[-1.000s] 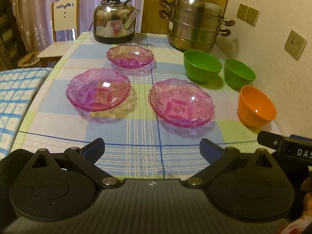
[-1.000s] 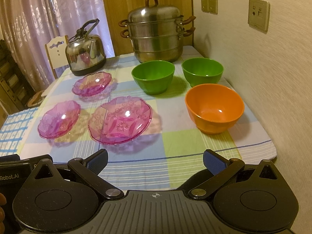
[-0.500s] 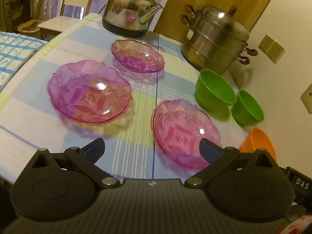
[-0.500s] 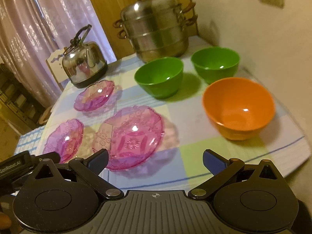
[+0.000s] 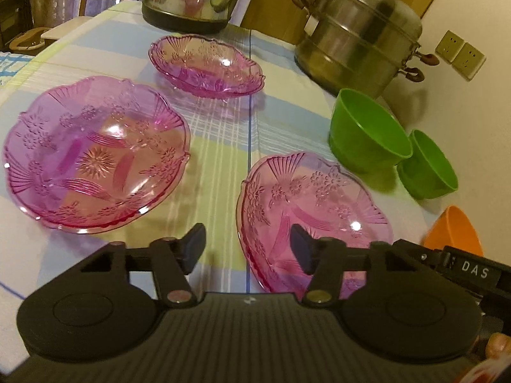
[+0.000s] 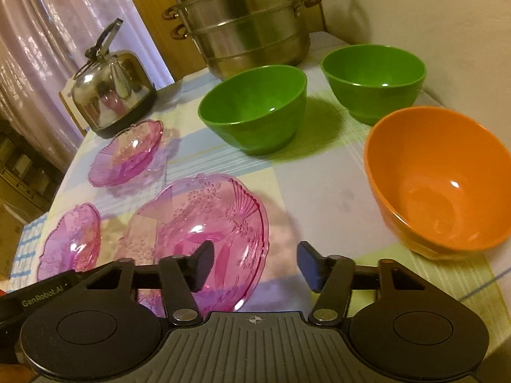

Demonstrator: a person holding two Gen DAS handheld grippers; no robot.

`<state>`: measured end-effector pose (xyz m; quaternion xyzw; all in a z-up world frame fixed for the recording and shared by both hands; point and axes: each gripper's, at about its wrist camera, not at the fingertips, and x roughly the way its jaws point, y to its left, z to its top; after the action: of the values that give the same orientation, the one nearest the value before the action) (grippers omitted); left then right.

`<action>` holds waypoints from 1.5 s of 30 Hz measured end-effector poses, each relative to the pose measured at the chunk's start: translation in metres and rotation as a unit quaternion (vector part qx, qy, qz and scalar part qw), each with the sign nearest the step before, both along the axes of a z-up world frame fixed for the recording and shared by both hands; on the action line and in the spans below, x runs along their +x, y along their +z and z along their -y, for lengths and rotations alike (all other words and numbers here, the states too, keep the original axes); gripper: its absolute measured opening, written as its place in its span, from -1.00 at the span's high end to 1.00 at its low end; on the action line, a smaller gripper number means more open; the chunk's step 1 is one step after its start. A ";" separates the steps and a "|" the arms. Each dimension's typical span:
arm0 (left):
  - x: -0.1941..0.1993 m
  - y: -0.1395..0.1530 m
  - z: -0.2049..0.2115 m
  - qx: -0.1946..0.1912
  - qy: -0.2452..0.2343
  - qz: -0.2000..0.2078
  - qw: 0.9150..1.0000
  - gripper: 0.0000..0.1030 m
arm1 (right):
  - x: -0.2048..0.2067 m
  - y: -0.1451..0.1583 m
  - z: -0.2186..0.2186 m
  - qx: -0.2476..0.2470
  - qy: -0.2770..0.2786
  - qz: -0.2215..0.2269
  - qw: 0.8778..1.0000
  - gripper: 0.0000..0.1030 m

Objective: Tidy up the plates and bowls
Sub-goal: 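Lower both tools onto a pink glass dish and close them on its rim, then lift the pink dish with both tools and carry it onto the small pink dish by the kettle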

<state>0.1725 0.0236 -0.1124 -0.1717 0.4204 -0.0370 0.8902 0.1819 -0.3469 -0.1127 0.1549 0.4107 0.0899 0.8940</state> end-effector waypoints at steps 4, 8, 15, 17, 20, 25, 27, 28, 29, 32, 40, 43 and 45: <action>0.007 -0.007 0.003 0.012 -0.003 0.001 1.000 0.29 | 0.010 -0.009 -0.002 -0.005 0.002 -0.003 1.000 0.26; 0.011 -0.011 0.003 0.015 -0.001 0.001 1.000 0.45 | 0.014 -0.017 -0.003 -0.007 0.000 -0.016 1.000 0.44; 0.012 -0.014 0.004 0.016 0.002 0.004 1.000 0.84 | 0.018 -0.021 -0.008 -0.018 0.000 -0.018 1.000 0.82; 0.012 -0.014 0.005 0.018 0.002 0.006 1.000 0.84 | 0.017 -0.021 -0.007 -0.019 -0.002 -0.019 1.000 0.84; 0.010 -0.014 0.006 0.017 0.003 0.006 1.000 0.85 | 0.017 -0.021 -0.009 -0.024 -0.001 -0.018 1.000 0.85; 0.008 -0.005 0.004 0.020 -0.001 0.015 1.000 0.85 | 0.017 -0.015 -0.011 -0.026 0.002 -0.013 1.000 0.85; 0.007 0.003 0.001 0.022 0.000 0.021 1.000 0.85 | 0.018 -0.009 -0.012 -0.026 0.003 -0.006 1.000 0.85; 0.007 0.007 -0.001 0.022 0.001 0.024 0.999 0.85 | 0.018 -0.005 -0.013 -0.025 0.003 0.000 1.000 0.85; 0.008 0.013 -0.004 0.023 0.003 0.029 0.999 0.85 | 0.017 -0.001 -0.015 -0.025 0.005 0.005 1.000 0.85; 0.013 0.030 -0.013 0.030 0.008 0.042 0.999 0.85 | 0.019 0.010 -0.022 -0.017 0.009 0.015 1.000 0.85; 0.055 0.067 -0.053 0.043 0.040 0.069 0.996 0.85 | 0.053 0.047 -0.065 0.004 0.040 0.059 0.997 0.85; 0.080 0.073 -0.068 0.047 0.054 0.081 0.994 0.85 | 0.081 0.049 -0.085 0.018 0.045 0.055 0.997 0.85; 0.098 0.074 -0.077 0.048 0.058 0.083 0.994 0.85 | 0.101 0.047 -0.097 0.019 0.048 0.053 0.997 0.85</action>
<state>0.2705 0.1009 -0.0389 -0.1488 0.3357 0.0207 0.9299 0.2833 -0.2495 -0.0652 0.1473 0.3681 0.1490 0.9059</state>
